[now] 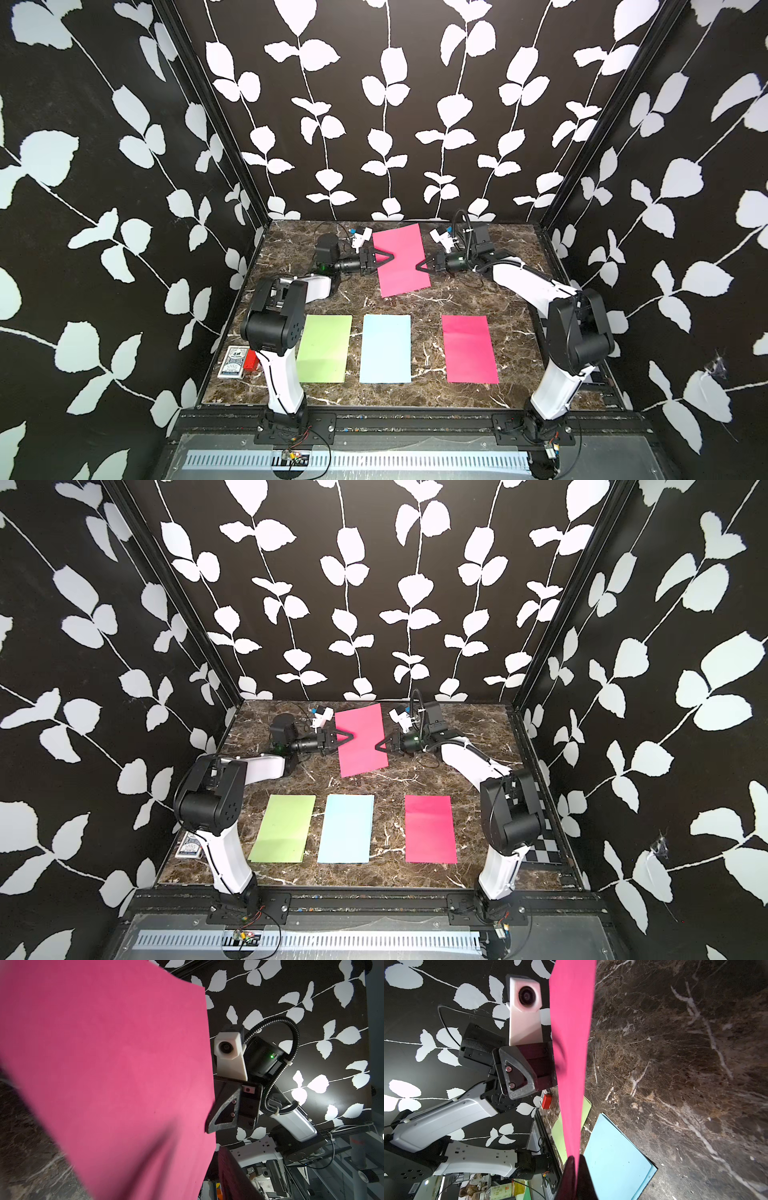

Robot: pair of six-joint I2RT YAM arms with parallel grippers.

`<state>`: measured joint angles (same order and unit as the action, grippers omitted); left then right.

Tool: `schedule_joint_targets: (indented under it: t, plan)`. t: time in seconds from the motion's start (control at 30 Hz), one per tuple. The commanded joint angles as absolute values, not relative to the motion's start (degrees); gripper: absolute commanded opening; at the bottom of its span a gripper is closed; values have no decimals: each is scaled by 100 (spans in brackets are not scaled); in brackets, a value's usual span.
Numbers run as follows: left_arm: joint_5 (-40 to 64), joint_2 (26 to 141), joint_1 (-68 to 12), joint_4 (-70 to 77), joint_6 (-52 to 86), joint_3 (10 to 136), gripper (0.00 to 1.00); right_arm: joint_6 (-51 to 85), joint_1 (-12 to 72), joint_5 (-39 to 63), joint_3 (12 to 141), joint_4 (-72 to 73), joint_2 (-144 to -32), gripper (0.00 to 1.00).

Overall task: Sort the scattered colored papers by color
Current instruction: Pick up the colored paper from the center of the board.

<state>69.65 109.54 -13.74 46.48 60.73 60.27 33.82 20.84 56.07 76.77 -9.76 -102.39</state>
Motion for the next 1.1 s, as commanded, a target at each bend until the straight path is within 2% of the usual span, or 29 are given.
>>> schedule_joint_targets:
  t: [0.0, 0.13, 0.23, 0.63, 0.9, 0.97, 1.03, 1.07]
  plan:
    - [7084, 10846, -1383, 4624, 5908, 6062, 47, 3209, 2030, 5592, 7624, -973, -10003, 0]
    - [7099, 10854, -1386, 4570, 5858, 6066, 45, 3173, 1987, 5590, 7589, -1002, -9984, 0]
    - [7113, 10854, -1385, 4555, 5854, 6065, 40, 3115, 1978, 5601, 7592, -1068, -9985, 0]
    - [7101, 10863, -1383, 4455, 5803, 6124, 0, 3076, 1967, 5581, 7577, -1090, -10045, 0]
    - [7024, 10798, -1390, 3881, 5393, 6192, 0, 3103, 1968, 5582, 7600, -1072, -10040, 0]
    - [7014, 10789, -1389, 3834, 5387, 6212, 0, 3088, 1961, 5506, 7601, -1088, -9990, 7]
    - [6988, 10759, -1393, 3795, 5397, 6231, 0, 3039, 1955, 5343, 7633, -1177, -9953, 27]
    - [6972, 10730, -1390, 3759, 5388, 6243, 0, 2996, 1953, 5251, 7655, -1258, -9942, 33]
